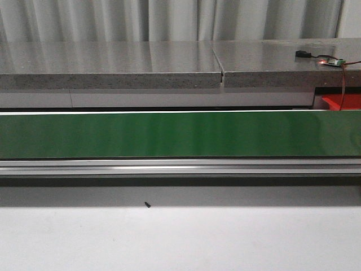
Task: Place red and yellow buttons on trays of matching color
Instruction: 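Carry the red button onto the green belt and open the left gripper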
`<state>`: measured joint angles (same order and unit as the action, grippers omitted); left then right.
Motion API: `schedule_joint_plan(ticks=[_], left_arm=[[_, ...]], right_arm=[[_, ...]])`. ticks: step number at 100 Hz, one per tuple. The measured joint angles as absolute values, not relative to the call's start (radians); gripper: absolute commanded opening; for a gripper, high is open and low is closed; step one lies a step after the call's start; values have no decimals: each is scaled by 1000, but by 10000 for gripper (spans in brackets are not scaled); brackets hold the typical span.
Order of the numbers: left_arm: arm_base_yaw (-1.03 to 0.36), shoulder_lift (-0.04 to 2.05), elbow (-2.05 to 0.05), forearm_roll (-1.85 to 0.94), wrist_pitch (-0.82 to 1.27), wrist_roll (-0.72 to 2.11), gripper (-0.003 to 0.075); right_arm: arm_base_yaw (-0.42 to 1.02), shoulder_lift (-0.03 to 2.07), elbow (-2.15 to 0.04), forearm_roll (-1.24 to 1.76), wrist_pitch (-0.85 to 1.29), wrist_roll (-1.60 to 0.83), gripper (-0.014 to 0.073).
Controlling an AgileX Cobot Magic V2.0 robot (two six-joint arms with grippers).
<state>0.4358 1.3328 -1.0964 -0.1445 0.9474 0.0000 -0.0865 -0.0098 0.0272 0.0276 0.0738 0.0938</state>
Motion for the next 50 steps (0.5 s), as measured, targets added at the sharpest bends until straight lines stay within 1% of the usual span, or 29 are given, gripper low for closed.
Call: schedule_joint_plan(ticks=[27, 44, 50], left_arm=[[278, 1494, -1193, -147, 925, 0, 244], [228, 1589, -1215, -150, 892, 0, 244], [224, 1612, -1220, -150, 892, 0, 254]], right_arm=[[-86, -10, 27, 28, 74, 94, -67], [-86, -10, 27, 28, 74, 94, -67], [-86, -10, 27, 28, 74, 94, -67]])
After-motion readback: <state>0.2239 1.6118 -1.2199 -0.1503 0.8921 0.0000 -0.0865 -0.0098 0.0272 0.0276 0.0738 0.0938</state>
